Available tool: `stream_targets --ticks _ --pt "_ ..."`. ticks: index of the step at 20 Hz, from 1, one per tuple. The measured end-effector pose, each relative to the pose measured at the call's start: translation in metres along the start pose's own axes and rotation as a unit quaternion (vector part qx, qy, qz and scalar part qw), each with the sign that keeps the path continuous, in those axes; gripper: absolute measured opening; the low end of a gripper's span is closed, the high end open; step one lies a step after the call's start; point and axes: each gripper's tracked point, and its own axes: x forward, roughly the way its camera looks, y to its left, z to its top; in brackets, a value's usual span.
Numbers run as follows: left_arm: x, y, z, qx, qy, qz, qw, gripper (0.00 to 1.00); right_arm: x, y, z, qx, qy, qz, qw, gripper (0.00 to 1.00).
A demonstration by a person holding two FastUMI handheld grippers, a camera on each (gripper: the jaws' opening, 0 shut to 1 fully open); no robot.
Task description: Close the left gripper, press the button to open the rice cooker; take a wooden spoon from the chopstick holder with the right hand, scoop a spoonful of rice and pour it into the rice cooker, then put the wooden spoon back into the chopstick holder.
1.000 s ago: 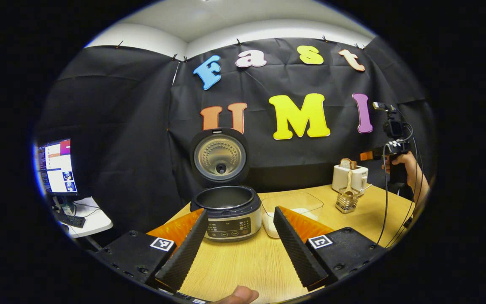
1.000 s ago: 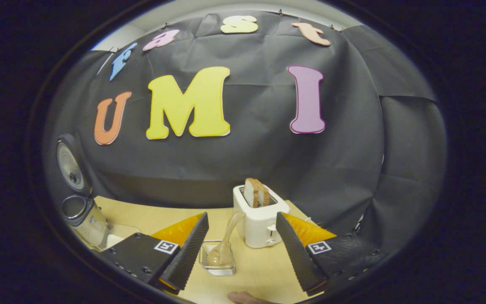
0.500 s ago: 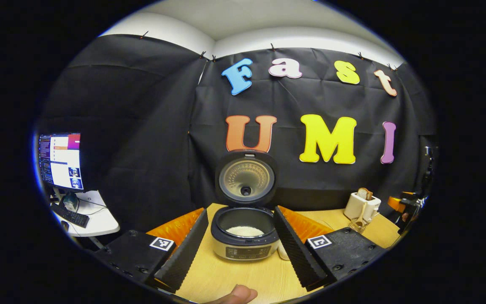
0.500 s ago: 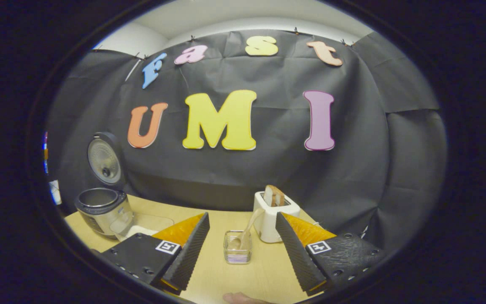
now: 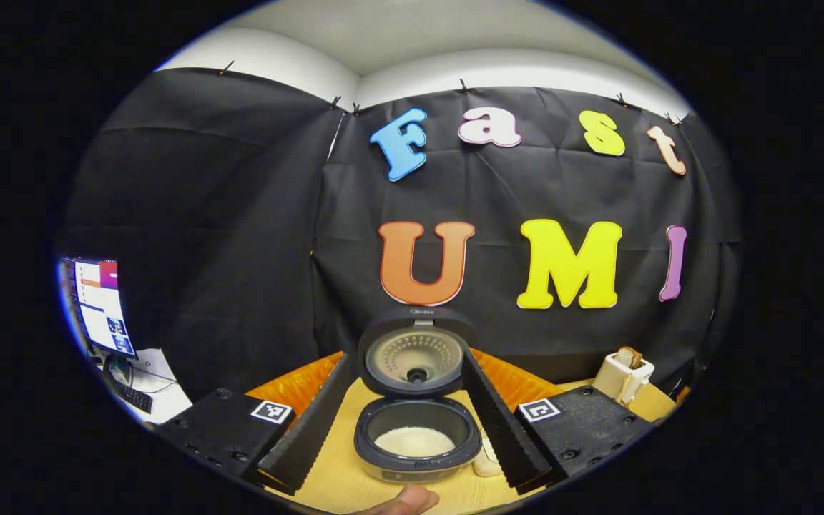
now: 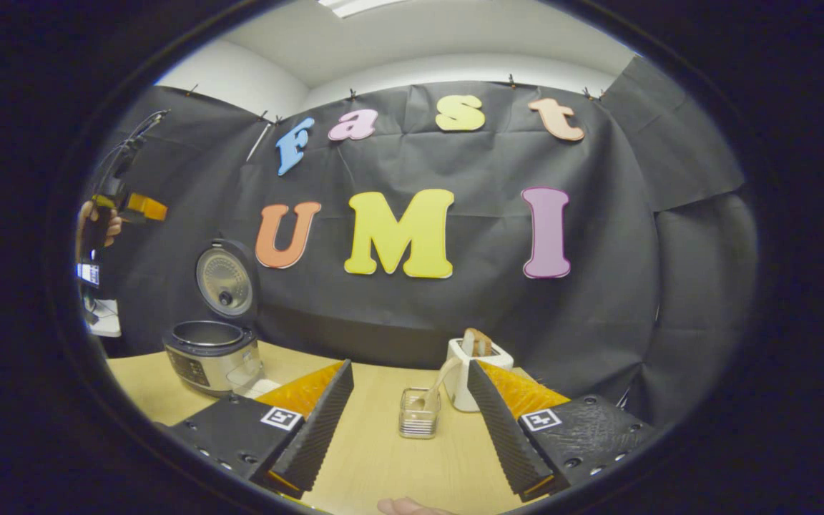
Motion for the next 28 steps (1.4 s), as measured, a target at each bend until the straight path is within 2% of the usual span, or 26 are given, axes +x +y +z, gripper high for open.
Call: stream_targets --ticks 3,6,10,13,17,19,23,28 --pt "0.030 -0.016 0.023 -0.001 -0.027 -0.006 1.000 0.99 0.000 -0.008 -0.018 0.001 -0.004 -0.006 1.000 0.96" --pt "0.062 -0.017 0.028 -0.006 -0.046 0.007 0.999 0.99 0.007 -0.019 -0.026 0.007 -0.011 -0.017 1.000 0.96" --pt "0.118 -0.017 0.018 -0.011 -0.061 0.011 0.998 0.99 0.017 -0.005 -0.033 0.057 -0.022 0.045 0.997 0.95" --pt "0.152 -0.003 0.018 -0.012 -0.069 0.037 0.997 0.99 0.026 -0.004 -0.037 0.068 -0.037 0.071 0.994 0.94" --pt "0.179 0.021 0.043 -0.005 -0.138 0.086 0.987 0.98 0.053 -0.018 -0.059 0.031 -0.029 0.032 0.999 0.92" --pt "0.191 0.022 0.052 0.005 -0.150 0.101 0.983 0.98 0.065 -0.015 -0.073 0.026 -0.013 0.028 0.999 0.93" --pt "0.215 0.014 0.064 0.008 -0.170 0.104 0.980 0.98 0.088 -0.010 -0.091 0.034 0.014 0.038 0.999 0.94" --pt "0.250 -0.001 0.039 0.021 -0.148 0.094 0.984 0.98 0.088 -0.010 -0.086 0.037 0.009 0.037 0.999 0.92"
